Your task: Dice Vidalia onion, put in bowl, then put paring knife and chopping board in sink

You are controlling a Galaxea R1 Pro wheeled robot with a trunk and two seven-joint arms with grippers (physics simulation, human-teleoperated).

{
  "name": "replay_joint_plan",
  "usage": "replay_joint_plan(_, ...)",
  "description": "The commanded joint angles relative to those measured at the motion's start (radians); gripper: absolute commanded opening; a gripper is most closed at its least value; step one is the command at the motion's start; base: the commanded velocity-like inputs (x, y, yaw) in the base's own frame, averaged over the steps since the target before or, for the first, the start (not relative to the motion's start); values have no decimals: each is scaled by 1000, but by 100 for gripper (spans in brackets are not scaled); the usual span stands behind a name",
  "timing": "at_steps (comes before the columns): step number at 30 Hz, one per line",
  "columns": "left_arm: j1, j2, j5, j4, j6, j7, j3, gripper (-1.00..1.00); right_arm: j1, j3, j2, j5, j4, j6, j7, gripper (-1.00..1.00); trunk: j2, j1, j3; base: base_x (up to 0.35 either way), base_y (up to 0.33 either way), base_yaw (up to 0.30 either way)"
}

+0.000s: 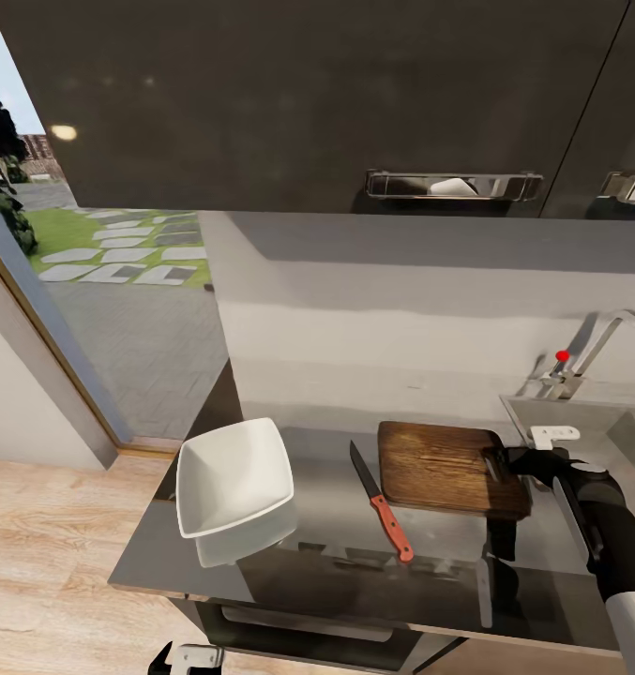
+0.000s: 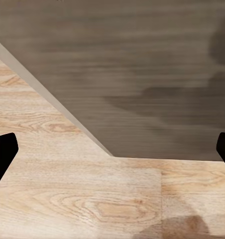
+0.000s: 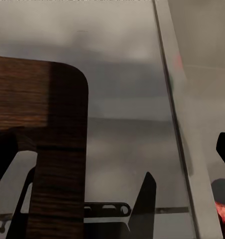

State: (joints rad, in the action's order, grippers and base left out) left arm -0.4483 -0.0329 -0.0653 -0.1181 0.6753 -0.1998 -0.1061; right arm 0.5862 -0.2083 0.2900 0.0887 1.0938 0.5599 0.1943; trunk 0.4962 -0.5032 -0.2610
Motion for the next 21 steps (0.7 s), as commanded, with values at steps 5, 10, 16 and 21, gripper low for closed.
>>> replay_joint_plan(5, -3, -1, -13, 37, 4, -10, -7, 100, 1, -2, 0, 10, 2, 5, 9, 100, 2, 0, -2, 0, 0, 0)
replay_joint_plan(10, -3, -1, -13, 37, 4, -10, -7, 100, 1, -2, 0, 10, 3, 5, 9, 100, 2, 0, -2, 0, 0, 0)
replay_joint_plan(16, -3, -1, -13, 37, 4, -10, -7, 100, 1, -2, 0, 10, 5, 5, 9, 100, 2, 0, -2, 0, 0, 0)
replay_joint_plan(21, -3, -1, -13, 37, 4, -10, -7, 100, 0, -3, 0, 10, 9, 5, 9, 100, 2, 0, -2, -49, 0, 0)
